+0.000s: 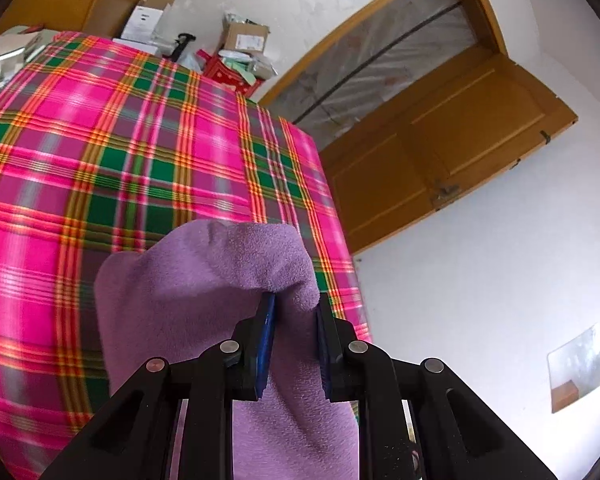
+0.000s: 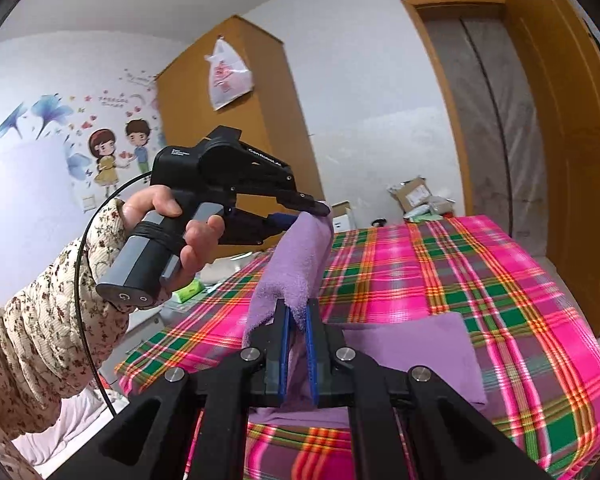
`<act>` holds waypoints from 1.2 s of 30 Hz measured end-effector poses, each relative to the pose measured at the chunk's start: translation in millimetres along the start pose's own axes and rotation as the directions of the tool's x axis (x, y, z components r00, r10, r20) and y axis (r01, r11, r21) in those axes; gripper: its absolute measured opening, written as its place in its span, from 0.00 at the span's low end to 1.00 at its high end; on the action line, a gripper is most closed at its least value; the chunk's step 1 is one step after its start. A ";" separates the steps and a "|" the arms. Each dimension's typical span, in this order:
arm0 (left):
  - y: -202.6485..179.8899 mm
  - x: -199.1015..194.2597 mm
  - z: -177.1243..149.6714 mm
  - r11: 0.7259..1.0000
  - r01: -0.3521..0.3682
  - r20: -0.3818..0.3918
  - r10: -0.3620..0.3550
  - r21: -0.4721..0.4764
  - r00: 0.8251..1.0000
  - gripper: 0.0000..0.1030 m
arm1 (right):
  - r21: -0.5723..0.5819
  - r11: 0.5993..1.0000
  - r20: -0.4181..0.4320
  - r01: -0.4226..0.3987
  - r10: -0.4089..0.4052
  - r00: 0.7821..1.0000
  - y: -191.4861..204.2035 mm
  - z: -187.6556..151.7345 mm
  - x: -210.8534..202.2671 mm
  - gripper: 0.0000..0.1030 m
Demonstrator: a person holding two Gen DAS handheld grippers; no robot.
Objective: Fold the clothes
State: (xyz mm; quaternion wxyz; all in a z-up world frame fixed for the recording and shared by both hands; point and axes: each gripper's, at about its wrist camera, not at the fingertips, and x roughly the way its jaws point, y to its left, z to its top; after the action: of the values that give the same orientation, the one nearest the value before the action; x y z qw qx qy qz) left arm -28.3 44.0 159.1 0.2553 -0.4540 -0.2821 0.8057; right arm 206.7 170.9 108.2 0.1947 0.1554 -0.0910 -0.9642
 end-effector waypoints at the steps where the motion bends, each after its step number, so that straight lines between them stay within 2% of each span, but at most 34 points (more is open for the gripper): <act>1: -1.0 5.4 0.6 1.000 0.009 -0.007 -0.009 -0.002 1.000 0.18 | 0.007 1.000 0.000 0.009 -0.009 1.000 -4.7 -1.0 -0.5 0.08; 12: -10.4 66.8 6.2 1.000 0.008 -0.065 -0.008 0.006 0.998 0.18 | 0.076 0.992 -0.039 0.096 -0.094 0.995 -53.0 -15.8 4.8 0.07; 21: 2.6 119.7 -3.2 1.000 -0.009 -0.150 0.007 -0.013 0.989 0.18 | 0.114 0.983 -0.088 0.144 -0.135 0.987 -83.7 -35.6 9.5 0.06; 28: 15.7 115.6 -15.8 1.000 0.018 -0.156 -0.017 0.006 0.988 0.18 | 0.142 0.979 -0.167 0.149 -0.124 0.978 -100.3 -61.4 12.0 0.06; 33: 32.3 99.2 -30.6 1.000 -0.002 -0.146 0.005 0.018 0.989 0.18 | 0.192 0.976 -0.227 0.099 -0.054 0.972 -112.9 -68.0 12.1 0.09; 34: 37.9 93.7 -34.7 1.000 -0.002 -0.144 0.005 0.017 0.990 0.18 | 0.212 0.973 -0.228 0.090 -0.041 0.973 -117.2 -67.2 10.0 0.10; 36: 46.3 81.0 -42.5 1.000 0.012 -0.122 -0.011 0.002 0.993 0.18 | 0.245 0.966 -0.229 0.079 -0.021 0.973 -125.0 -64.3 5.8 0.20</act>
State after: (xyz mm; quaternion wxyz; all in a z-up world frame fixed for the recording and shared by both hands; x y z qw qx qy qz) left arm -35.3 74.6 61.5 0.2773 -0.5003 -0.2675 0.7754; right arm 179.7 274.6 17.0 0.1578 0.2890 -0.1863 -0.9257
